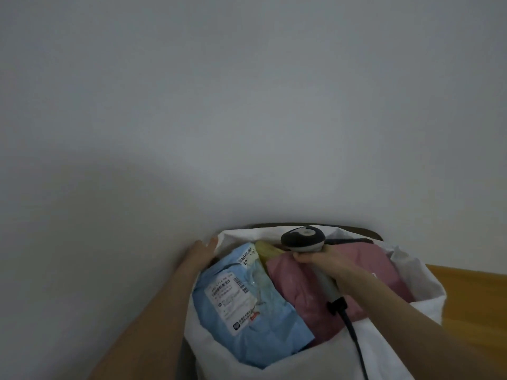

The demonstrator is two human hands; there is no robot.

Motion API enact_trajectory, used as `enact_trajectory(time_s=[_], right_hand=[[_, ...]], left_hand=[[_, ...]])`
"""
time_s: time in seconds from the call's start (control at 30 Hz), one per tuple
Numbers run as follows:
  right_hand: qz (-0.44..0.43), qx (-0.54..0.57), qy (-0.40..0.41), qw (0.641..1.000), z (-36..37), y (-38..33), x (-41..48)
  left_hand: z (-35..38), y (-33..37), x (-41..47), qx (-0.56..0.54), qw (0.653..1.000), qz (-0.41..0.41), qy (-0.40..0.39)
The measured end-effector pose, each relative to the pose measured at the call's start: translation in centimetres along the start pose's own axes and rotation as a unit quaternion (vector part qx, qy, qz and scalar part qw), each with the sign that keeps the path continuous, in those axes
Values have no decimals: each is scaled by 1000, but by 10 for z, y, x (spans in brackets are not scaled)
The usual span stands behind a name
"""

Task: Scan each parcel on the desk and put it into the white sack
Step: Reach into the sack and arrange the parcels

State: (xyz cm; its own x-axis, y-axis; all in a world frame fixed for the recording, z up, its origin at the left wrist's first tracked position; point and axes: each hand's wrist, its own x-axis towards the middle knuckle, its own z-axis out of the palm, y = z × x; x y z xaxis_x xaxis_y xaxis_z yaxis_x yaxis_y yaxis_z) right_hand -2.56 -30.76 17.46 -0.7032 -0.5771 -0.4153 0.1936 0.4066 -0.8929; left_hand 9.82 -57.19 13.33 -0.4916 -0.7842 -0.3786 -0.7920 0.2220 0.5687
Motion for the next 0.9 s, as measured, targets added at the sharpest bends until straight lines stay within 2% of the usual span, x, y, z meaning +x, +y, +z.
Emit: enact_trajectory(time_s=[0.1,0.2,0.27,0.37,0.43,0.5,0.57,0.7,0.8,0.9], right_hand=[[22,17,0,1000,-2,1,5],[43,13,3,999,1,4,10],[47,14,1,999,2,4,9],[48,10,-3,999,0,1,9],[47,12,-8,999,-2,1,10],[50,2,-10,999,-2,2,13],[50,-19,-8,999,1,4,16],[48,-24,6,999,3,11,22],[42,-13,15,999,3,12,21],[40,-17,27,999,1,14,19]], left_hand=[[7,8,14,-49,997,-24,-49],[18,1,30,-22,995,-12,-96],[20,-2,35,-19,996,-9,-86],[14,8,34,-80,996,20,-42],[7,21,34,-99,993,45,-41],[10,31,47,-122,990,35,-57],[23,35,59,-95,992,10,-82],[54,28,68,47,991,16,-125],[61,23,77,7,994,10,-107],[38,45,71,-92,993,66,-16]])
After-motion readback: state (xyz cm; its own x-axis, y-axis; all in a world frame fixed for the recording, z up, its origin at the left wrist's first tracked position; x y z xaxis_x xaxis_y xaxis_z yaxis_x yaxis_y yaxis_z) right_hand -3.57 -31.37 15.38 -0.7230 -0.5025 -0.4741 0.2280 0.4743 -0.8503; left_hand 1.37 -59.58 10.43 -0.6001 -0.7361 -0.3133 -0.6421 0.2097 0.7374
